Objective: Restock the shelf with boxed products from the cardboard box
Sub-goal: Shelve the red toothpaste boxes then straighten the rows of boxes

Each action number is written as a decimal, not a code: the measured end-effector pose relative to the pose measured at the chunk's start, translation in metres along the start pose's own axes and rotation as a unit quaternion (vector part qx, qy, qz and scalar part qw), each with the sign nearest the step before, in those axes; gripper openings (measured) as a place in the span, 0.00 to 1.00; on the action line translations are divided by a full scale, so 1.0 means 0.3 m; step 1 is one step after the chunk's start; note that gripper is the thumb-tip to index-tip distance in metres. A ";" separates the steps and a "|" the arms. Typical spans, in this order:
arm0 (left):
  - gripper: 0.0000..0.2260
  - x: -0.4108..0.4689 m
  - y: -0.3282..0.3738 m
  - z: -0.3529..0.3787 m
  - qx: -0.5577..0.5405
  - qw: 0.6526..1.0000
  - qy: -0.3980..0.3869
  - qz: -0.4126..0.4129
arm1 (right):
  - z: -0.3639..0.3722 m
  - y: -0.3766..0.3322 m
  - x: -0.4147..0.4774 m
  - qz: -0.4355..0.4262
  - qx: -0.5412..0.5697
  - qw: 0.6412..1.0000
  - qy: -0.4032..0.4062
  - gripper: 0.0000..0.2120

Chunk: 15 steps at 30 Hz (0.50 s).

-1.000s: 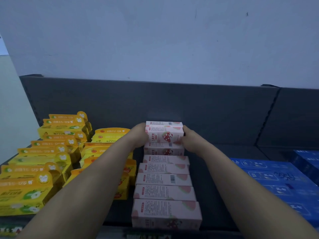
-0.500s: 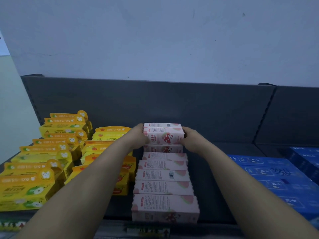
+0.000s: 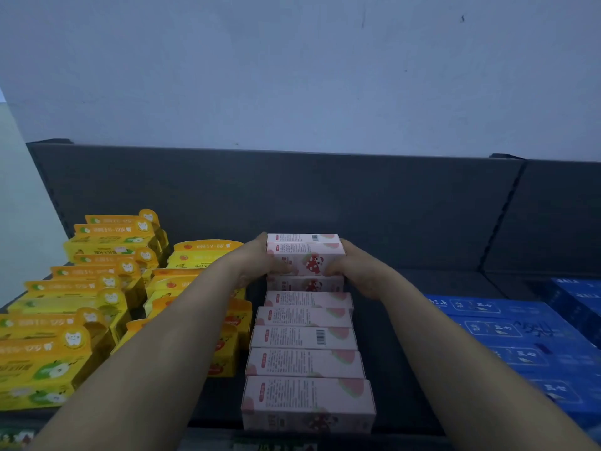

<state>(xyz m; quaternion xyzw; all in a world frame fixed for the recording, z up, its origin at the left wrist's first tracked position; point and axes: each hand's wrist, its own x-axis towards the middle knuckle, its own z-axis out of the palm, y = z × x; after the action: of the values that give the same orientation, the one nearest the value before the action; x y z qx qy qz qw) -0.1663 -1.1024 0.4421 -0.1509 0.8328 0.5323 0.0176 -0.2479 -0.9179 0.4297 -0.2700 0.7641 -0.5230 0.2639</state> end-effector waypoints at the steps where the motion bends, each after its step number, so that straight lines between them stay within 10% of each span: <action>1: 0.15 0.001 -0.006 -0.001 0.007 1.000 0.005 -0.004 | -0.001 0.000 -0.006 0.007 0.001 1.000 0.005 0.25; 15: 0.34 -0.071 -0.007 0.015 -0.038 0.998 -0.013 -0.045 | 0.022 -0.002 -0.092 0.063 0.050 0.995 0.052 0.21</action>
<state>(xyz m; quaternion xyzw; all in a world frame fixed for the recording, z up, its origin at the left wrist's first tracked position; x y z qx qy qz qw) -0.1460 -1.0943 0.4425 -0.1821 0.8041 0.5640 0.0467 -0.2237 -0.9034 0.4315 -0.1800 0.7655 -0.5561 0.2692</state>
